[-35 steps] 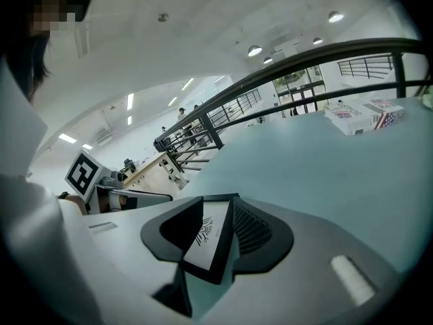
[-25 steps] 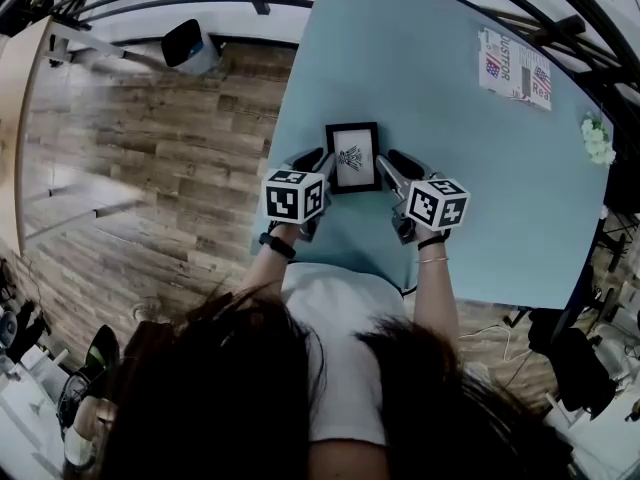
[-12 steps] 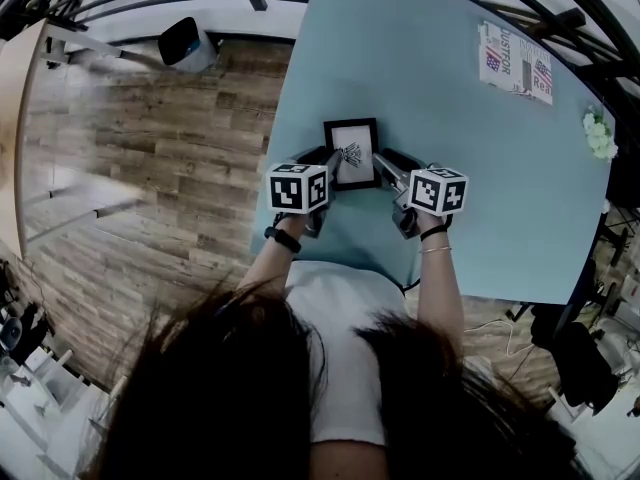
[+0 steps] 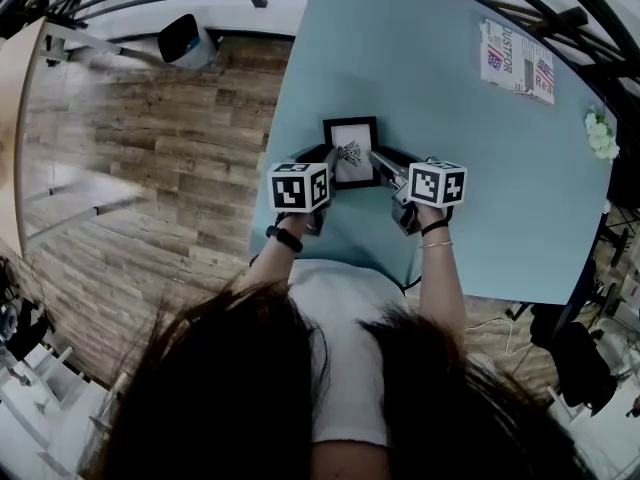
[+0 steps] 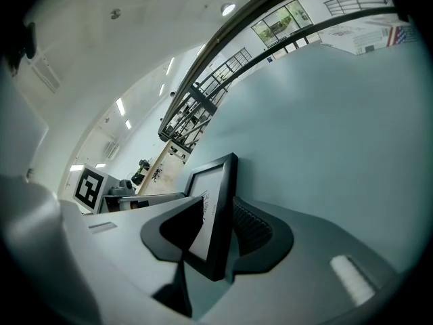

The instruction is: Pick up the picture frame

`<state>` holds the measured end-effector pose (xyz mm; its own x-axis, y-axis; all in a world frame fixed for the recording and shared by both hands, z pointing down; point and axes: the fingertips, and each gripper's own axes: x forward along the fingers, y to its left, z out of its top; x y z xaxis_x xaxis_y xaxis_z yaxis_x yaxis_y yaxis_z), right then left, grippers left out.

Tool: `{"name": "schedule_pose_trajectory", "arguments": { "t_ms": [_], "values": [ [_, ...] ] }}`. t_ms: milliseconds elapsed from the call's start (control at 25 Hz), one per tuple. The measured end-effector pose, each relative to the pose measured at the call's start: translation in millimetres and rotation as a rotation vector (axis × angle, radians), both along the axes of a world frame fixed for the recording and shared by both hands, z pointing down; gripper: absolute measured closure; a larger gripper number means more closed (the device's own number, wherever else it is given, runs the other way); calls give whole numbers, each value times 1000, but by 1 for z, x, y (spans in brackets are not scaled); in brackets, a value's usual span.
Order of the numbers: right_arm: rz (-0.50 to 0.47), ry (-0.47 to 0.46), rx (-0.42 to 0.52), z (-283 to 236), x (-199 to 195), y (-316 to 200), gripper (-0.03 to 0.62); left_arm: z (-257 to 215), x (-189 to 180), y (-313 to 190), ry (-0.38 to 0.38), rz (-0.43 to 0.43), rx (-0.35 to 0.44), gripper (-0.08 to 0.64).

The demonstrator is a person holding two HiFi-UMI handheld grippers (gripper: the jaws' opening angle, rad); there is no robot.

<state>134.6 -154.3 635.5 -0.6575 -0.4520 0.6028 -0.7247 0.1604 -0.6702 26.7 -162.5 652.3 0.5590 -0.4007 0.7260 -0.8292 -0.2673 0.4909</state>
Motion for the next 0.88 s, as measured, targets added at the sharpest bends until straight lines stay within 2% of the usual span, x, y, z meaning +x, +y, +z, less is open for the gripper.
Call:
{"name": "schedule_pose_trajectory", "arguments": {
  "t_ms": [240,400,600,760,880],
  "values": [
    [-15,-45,-38,0,-2,1,482,0,-3,-1,47,-18,-24,422],
    [-36,-116,-107,-1,-8,2,482,0,-2,-1,51,-19,-30,422],
    [-28,-251,-193,-2,-8,1,482,-1,-3,-2,73,-20,-45,422],
    [-84,-343,-266,-3,-16,0,482,2,-3,-2,96,-24,-70,423],
    [-119,-372,-305,-4,-19,1,482,3,-3,0,106,-28,-84,423]
  ]
}}
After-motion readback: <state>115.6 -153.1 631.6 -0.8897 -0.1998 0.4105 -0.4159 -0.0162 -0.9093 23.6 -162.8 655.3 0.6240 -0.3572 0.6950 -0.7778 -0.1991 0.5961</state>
